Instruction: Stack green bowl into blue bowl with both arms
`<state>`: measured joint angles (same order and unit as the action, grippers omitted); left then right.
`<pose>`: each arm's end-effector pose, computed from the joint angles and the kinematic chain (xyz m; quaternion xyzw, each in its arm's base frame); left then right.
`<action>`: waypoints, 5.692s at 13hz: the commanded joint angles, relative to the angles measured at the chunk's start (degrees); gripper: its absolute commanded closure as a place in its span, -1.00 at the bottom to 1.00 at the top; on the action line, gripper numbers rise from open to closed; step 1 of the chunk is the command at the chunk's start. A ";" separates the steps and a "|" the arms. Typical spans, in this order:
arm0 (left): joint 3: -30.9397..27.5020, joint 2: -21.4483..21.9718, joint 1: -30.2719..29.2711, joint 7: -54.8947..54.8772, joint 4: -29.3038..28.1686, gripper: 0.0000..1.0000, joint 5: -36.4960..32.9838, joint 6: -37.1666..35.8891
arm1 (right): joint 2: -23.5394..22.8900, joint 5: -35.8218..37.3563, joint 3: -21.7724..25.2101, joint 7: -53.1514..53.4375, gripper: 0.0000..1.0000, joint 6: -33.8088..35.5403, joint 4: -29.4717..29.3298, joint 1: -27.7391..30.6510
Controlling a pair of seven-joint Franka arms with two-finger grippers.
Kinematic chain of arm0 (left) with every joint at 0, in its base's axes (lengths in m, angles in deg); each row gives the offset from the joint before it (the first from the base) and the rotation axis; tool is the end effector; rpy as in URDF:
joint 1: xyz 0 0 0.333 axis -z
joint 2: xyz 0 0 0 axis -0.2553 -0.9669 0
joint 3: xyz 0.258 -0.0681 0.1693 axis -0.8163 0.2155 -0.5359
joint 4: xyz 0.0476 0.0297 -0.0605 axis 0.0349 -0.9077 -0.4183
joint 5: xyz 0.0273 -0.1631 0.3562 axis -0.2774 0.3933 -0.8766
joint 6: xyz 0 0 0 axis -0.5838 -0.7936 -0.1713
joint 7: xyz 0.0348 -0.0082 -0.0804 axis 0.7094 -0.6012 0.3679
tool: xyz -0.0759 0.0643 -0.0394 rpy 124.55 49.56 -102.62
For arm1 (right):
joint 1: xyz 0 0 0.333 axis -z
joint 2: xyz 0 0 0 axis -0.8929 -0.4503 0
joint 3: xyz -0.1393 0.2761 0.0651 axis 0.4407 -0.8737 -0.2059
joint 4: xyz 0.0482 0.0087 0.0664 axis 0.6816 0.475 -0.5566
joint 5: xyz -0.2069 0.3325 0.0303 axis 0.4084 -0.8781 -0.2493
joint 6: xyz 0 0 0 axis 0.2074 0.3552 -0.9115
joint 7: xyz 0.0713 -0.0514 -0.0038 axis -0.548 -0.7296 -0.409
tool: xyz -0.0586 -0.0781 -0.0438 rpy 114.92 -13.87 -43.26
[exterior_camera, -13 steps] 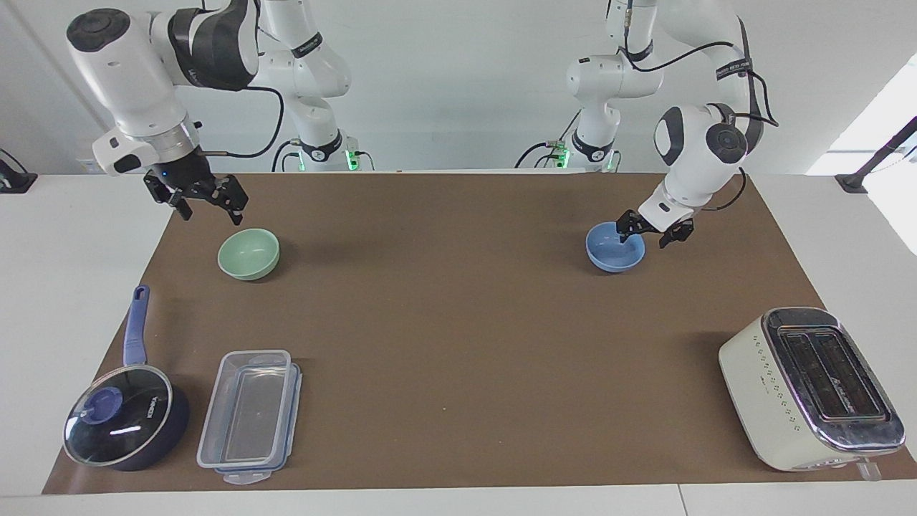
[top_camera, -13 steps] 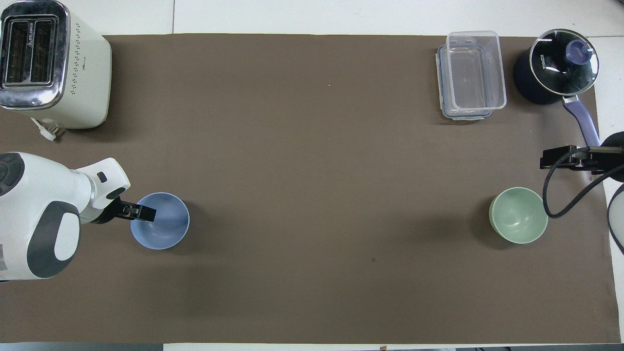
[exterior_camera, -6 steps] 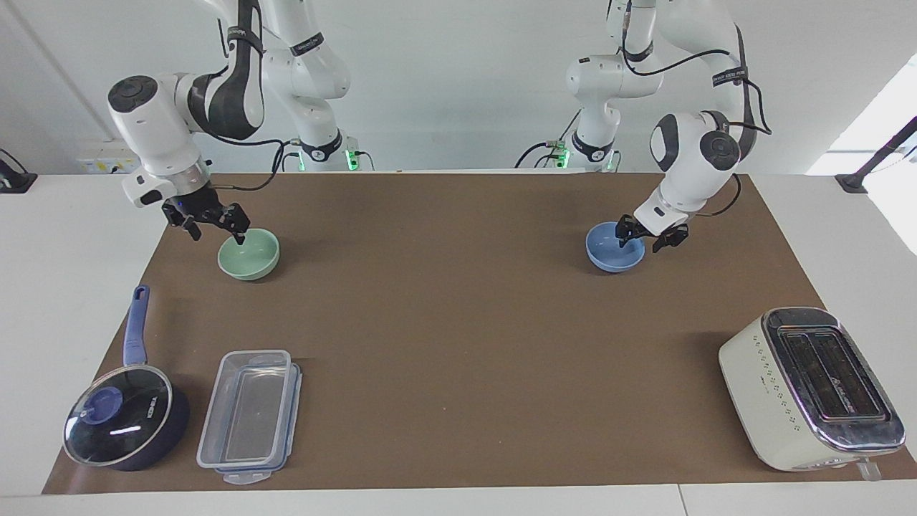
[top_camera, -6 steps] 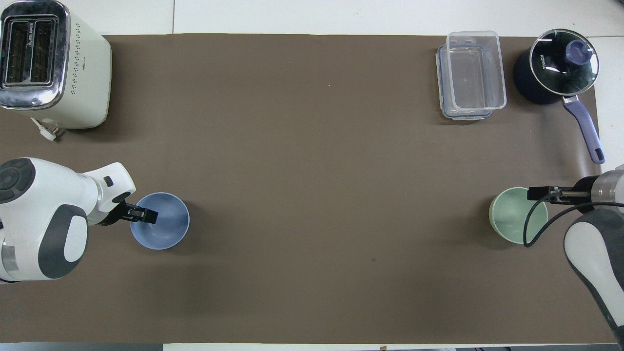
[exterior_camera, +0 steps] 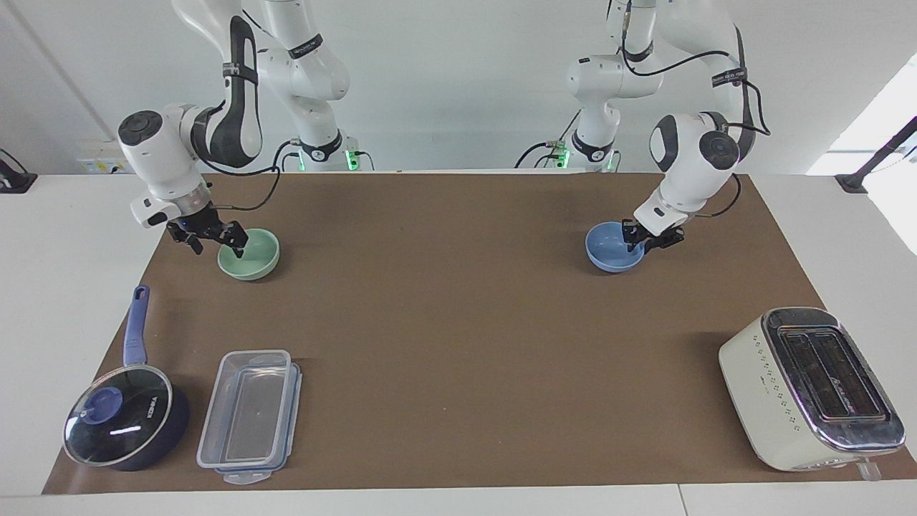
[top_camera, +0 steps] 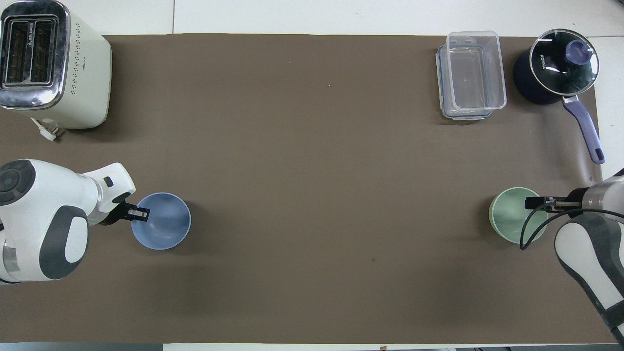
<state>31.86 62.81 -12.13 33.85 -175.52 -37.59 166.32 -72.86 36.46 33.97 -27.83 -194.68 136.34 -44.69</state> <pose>0.4693 -0.0407 0.3458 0.9894 -0.1341 -0.0537 0.0147 0.4543 -0.1465 0.3425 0.9980 -0.0616 0.0128 0.0118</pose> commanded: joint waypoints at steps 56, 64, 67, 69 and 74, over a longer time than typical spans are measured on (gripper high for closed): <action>-0.67 -1.87 1.38 11.30 41.85 -1.00 -1.21 -39.28 | -5.25 -10.25 -1.60 39.07 1.00 -0.91 -10.25 -48.86; -0.67 -1.52 1.38 11.30 41.41 -1.00 -1.21 -39.54 | -6.13 -10.25 -1.60 37.40 1.00 -2.31 -10.17 -49.65; -0.67 -1.52 1.47 11.30 41.41 -1.00 -1.21 -39.54 | -5.78 -10.25 -1.60 37.40 1.00 -2.23 -9.20 -49.65; -0.67 -1.52 1.47 11.30 41.41 -1.00 -1.21 -39.54 | -5.69 -10.25 -1.60 37.40 1.00 -2.23 -8.85 -49.66; -0.67 -1.52 1.47 11.30 41.41 -1.00 -1.21 -39.54 | -5.78 -10.25 -1.60 37.40 1.00 -2.40 -9.11 -49.83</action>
<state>30.89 60.57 -10.07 45.69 -133.73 -37.95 126.62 -79.40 27.31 32.25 11.10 -195.29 126.23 -94.34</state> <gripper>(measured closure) 0.000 0.952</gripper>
